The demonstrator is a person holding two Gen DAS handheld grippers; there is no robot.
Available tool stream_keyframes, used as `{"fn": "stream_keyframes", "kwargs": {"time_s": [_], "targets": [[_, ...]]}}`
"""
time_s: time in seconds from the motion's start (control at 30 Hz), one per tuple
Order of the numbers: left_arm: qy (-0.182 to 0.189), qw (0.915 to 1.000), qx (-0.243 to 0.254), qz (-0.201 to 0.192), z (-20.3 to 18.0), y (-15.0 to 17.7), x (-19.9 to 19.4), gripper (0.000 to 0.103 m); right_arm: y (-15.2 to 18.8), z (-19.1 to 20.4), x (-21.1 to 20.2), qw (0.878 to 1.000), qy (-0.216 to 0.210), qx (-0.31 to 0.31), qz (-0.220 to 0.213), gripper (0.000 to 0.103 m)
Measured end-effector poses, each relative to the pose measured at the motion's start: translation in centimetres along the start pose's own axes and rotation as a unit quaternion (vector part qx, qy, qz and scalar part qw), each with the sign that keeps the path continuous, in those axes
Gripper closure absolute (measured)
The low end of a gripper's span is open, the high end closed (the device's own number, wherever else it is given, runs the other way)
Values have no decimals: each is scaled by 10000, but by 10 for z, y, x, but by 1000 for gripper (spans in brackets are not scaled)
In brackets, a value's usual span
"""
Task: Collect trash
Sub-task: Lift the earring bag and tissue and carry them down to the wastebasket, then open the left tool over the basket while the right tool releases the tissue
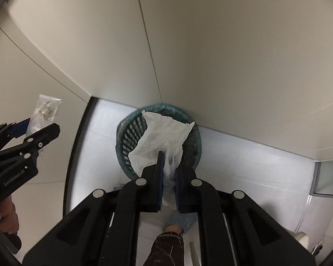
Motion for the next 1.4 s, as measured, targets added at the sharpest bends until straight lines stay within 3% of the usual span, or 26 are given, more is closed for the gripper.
{"fn": "stream_keyframes", "kwargs": {"time_s": [0.27, 0.57, 0.77, 1.07, 1.4], "targets": [[-24, 9999, 90, 125, -12, 19, 102, 48, 16, -7, 84, 9996, -108, -197, 153, 96], [121, 9993, 124, 330, -35, 22, 192, 48, 30, -27, 131, 9991, -26, -9, 411, 96], [348, 9978, 208, 521, -52, 28, 214, 48, 34, -34, 146, 9984, 18, -9, 567, 96], [480, 9968, 227, 595, -49, 32, 207, 43, 31, -28, 160, 9978, -1, -68, 656, 96], [251, 9976, 173, 620, -20, 48, 200, 19, 25, -11, 184, 9980, -165, 12, 612, 96]]}}
Point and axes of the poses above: each gripper's, at about its wrist camera, not at the fingertips, and x roughly the way its jaws point, z to its left, y to its underside, the point moved 4 cm from there along x, roughly the way its jaws point, and after that the axes turned 6 degrees about x, right-handed, at the moved point
